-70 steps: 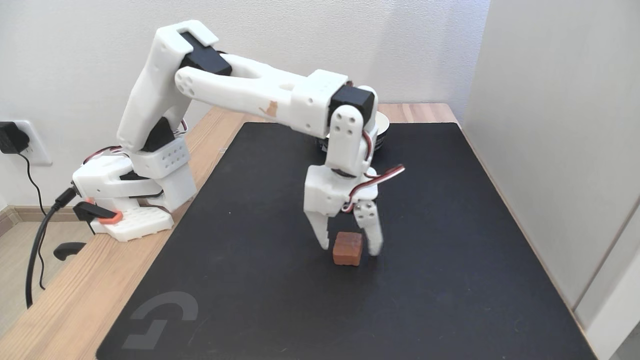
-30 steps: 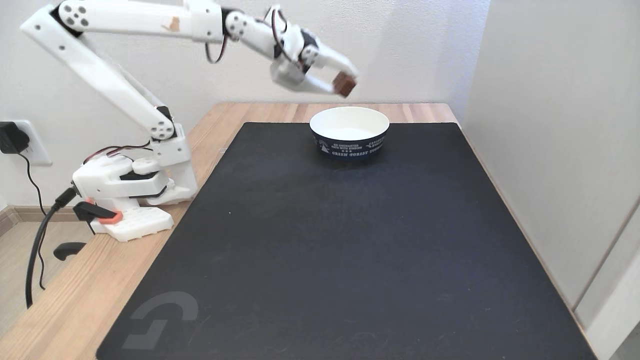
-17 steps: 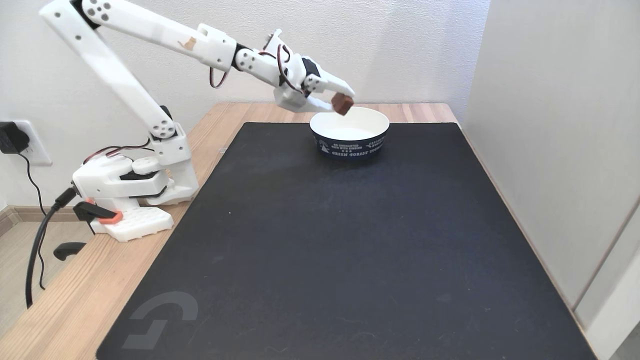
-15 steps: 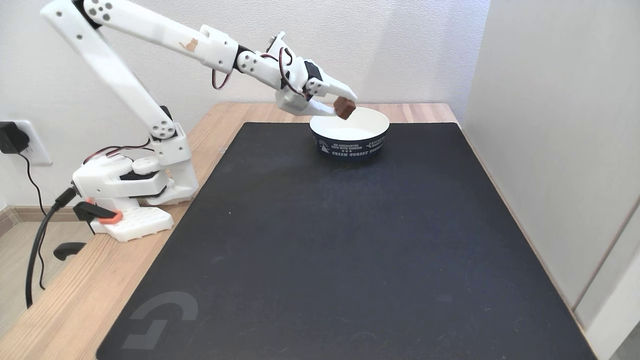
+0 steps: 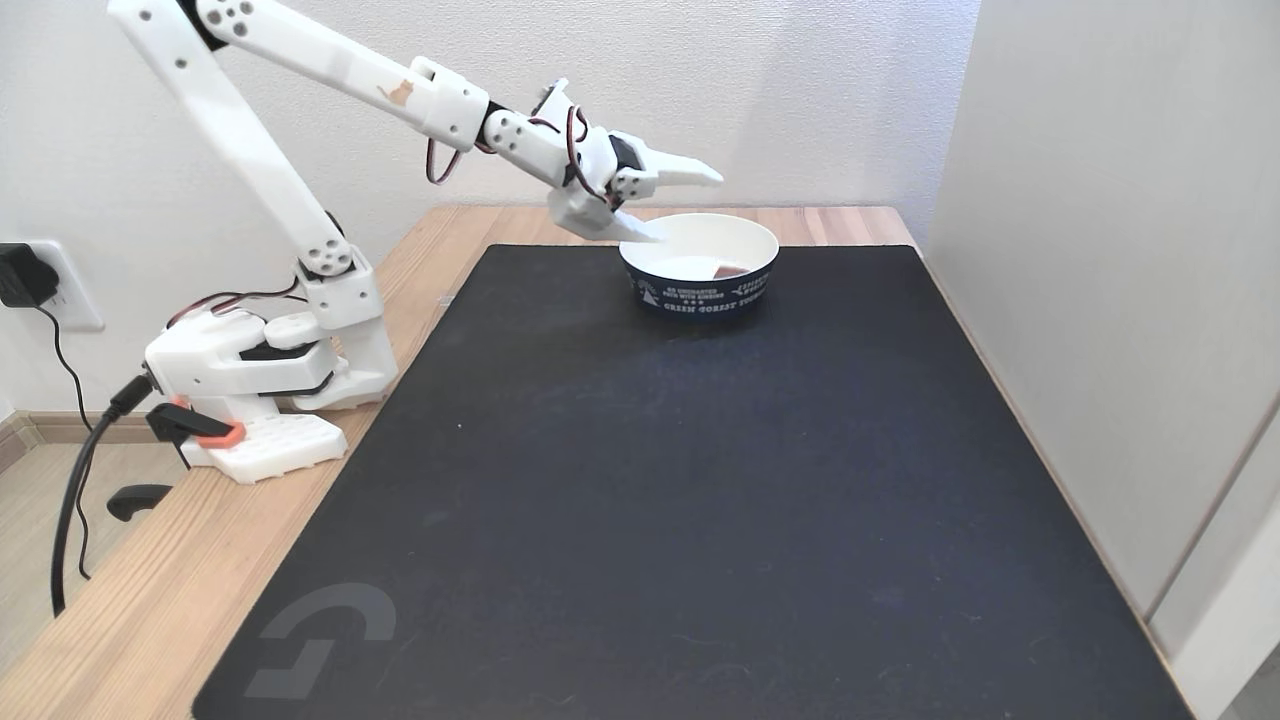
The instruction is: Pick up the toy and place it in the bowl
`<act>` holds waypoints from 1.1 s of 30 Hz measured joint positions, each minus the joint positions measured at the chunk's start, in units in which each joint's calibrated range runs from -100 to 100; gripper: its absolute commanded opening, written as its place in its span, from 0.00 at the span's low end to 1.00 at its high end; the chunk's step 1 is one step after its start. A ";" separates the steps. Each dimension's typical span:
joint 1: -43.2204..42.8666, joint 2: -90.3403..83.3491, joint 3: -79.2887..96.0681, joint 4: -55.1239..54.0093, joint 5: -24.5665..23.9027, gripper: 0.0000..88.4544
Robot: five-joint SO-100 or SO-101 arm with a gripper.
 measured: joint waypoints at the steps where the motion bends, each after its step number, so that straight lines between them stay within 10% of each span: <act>1: 0.00 0.00 -0.38 0.00 0.00 0.16; 4: 1.00 -0.67 -3.21 0.00 0.00 0.01; 21: 31.71 -64.86 33.63 20.35 6.85 0.02; 33: 32.38 -83.26 44.02 43.98 11.94 0.03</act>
